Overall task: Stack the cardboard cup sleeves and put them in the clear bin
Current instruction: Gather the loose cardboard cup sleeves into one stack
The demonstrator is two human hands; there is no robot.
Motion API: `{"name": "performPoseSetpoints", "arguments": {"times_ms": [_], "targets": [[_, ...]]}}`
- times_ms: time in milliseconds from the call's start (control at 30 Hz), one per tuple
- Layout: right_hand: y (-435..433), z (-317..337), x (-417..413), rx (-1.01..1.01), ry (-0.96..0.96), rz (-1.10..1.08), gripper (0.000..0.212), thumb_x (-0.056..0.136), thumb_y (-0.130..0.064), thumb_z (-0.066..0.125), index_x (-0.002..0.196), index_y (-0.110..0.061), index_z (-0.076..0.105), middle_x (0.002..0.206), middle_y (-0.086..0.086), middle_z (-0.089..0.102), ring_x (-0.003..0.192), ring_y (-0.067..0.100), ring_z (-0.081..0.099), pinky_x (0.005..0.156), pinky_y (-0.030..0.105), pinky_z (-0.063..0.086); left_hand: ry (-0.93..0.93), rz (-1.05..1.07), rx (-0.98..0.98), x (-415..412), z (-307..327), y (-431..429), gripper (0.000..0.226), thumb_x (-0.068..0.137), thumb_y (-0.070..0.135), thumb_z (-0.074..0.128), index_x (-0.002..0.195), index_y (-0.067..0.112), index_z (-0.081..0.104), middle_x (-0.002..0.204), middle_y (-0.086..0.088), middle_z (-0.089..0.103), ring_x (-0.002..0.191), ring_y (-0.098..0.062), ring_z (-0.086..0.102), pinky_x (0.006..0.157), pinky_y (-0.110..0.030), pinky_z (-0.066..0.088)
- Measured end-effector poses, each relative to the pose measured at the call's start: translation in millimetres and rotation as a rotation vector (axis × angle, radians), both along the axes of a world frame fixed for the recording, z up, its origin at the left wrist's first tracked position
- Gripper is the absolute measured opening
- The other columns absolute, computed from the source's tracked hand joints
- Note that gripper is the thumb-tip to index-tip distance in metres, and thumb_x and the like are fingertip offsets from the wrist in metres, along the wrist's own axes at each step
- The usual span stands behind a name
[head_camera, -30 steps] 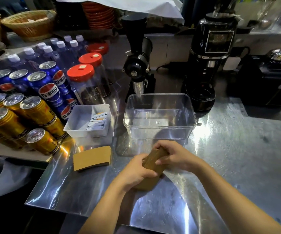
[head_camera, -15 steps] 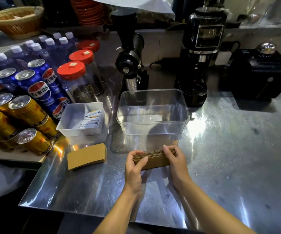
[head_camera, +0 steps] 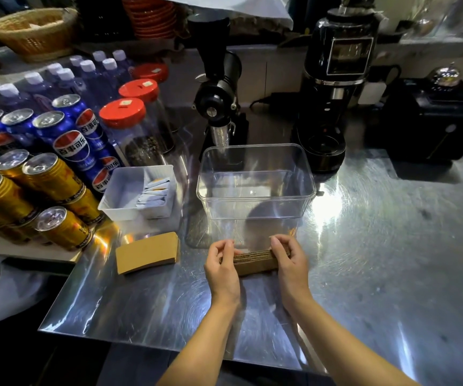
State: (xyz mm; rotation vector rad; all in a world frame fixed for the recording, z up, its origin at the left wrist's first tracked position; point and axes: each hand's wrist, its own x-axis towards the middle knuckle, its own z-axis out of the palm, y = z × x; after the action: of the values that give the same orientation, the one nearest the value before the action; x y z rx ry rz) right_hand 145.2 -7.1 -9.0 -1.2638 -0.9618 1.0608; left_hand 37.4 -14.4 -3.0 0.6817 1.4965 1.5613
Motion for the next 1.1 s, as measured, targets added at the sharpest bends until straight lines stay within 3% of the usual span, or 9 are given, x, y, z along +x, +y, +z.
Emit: {"name": "performPoseSetpoints", "arguments": {"times_ms": [133, 233, 333, 433, 500, 667, 767, 900, 1100], "targets": [[-10.0, -10.7, -0.8, 0.007, -0.029, -0.044, 0.016, 0.090, -0.016, 0.053, 0.077, -0.021, 0.059, 0.073, -0.002, 0.057, 0.065, -0.001, 0.052, 0.060, 0.009, 0.041, 0.052, -0.047, -0.017, 1.4, -6.0, -4.7, 0.017, 0.092, 0.018, 0.049, 0.081, 0.021, 0.062, 0.068, 0.000, 0.062, 0.074, -0.020, 0.058, 0.073, -0.037, 0.047], [-8.1, -12.5, 1.0, -0.010, -0.054, -0.008, 0.019, 0.092, -0.018, 0.050, 0.074, -0.019, 0.056, 0.070, -0.003, 0.053, 0.060, -0.002, 0.049, 0.057, 0.008, 0.039, 0.082, -0.105, -0.023, -1.7, -5.9, -4.1, 0.019, 0.093, 0.018, 0.047, 0.080, 0.020, 0.062, 0.071, -0.005, 0.060, 0.074, -0.022, 0.057, 0.073, -0.043, 0.046], [-6.3, -13.3, 0.4, -0.022, -0.082, -0.013, 0.023, 0.093, -0.022, 0.048, 0.071, -0.018, 0.053, 0.066, -0.004, 0.050, 0.057, -0.004, 0.047, 0.055, 0.008, 0.038, 0.055, -0.223, -0.006, -10.1, -4.1, -6.6, 0.011, 0.089, 0.027, 0.055, 0.087, 0.019, 0.061, 0.082, -0.007, 0.061, 0.080, -0.023, 0.058, 0.076, -0.041, 0.046], [-8.0, -14.3, 0.6, -0.022, -0.100, -0.023, 0.027, 0.093, -0.025, 0.047, 0.068, -0.019, 0.051, 0.063, -0.006, 0.049, 0.054, -0.005, 0.046, 0.054, 0.008, 0.038, 0.080, -0.403, 0.024, -27.9, -8.0, -16.9, 0.037, 0.067, 0.034, 0.072, 0.099, 0.023, 0.060, 0.097, -0.005, 0.062, 0.089, -0.018, 0.061, 0.082, -0.032, 0.050], [-7.5, -13.4, 2.2, -0.030, -0.107, -0.015, 0.027, 0.093, -0.026, 0.046, 0.068, -0.018, 0.052, 0.063, -0.007, 0.049, 0.054, -0.005, 0.046, 0.054, 0.008, 0.038, 0.135, -0.439, 0.031, -41.9, -11.9, -21.9, 0.048, 0.061, 0.025, 0.078, 0.104, 0.020, 0.059, 0.099, -0.004, 0.064, 0.090, -0.017, 0.062, 0.083, -0.030, 0.051], [-7.0, -12.1, 3.1, -0.029, -0.133, 0.009, 0.029, 0.093, -0.029, 0.045, 0.070, -0.013, 0.051, 0.064, -0.004, 0.046, 0.054, -0.003, 0.043, 0.054, 0.011, 0.037, 0.208, -0.422, 0.016, -51.1, -8.6, -26.7, 0.031, 0.074, -0.012, 0.065, 0.088, 0.017, 0.064, 0.075, 0.008, 0.073, 0.078, -0.005, 0.067, 0.069, -0.014, 0.052], [-7.6, -10.6, 6.1, -0.029, -0.130, 0.036, 0.026, 0.092, -0.032, 0.048, 0.070, -0.018, 0.053, 0.065, -0.006, 0.049, 0.056, -0.002, 0.044, 0.056, 0.011, 0.037, 0.184, -0.392, -0.015, -47.1, -2.9, -27.5, 0.031, 0.076, -0.017, 0.060, 0.084, 0.013, 0.063, 0.069, 0.006, 0.071, 0.072, -0.001, 0.066, 0.063, -0.011, 0.051], [-11.9, -7.9, 18.7, 0.030, -0.048, 0.103, 0.011, 0.083, -0.034, 0.059, 0.085, -0.024, 0.060, 0.078, -0.007, 0.058, 0.070, -0.001, 0.054, 0.065, 0.009, 0.042, 0.153, -0.379, -0.006, -46.7, -0.7, -25.6, 0.025, 0.077, -0.015, 0.060, 0.089, 0.006, 0.062, 0.075, -0.007, 0.064, 0.066, -0.001, 0.065, 0.060, -0.012, 0.052], [-18.4, -11.7, 44.7, 0.063, -0.244, 0.245, 0.030, 0.081, -0.003, 0.063, 0.098, -0.028, 0.062, 0.089, -0.005, 0.066, 0.084, 0.009, 0.062, 0.076, 0.015, 0.048, 0.148, -0.358, -0.009, -49.2, -5.8, -22.4, 0.025, 0.077, -0.014, 0.060, 0.099, -0.003, 0.062, 0.080, -0.008, 0.066, 0.069, 0.001, 0.065, 0.060, -0.010, 0.050]]}}
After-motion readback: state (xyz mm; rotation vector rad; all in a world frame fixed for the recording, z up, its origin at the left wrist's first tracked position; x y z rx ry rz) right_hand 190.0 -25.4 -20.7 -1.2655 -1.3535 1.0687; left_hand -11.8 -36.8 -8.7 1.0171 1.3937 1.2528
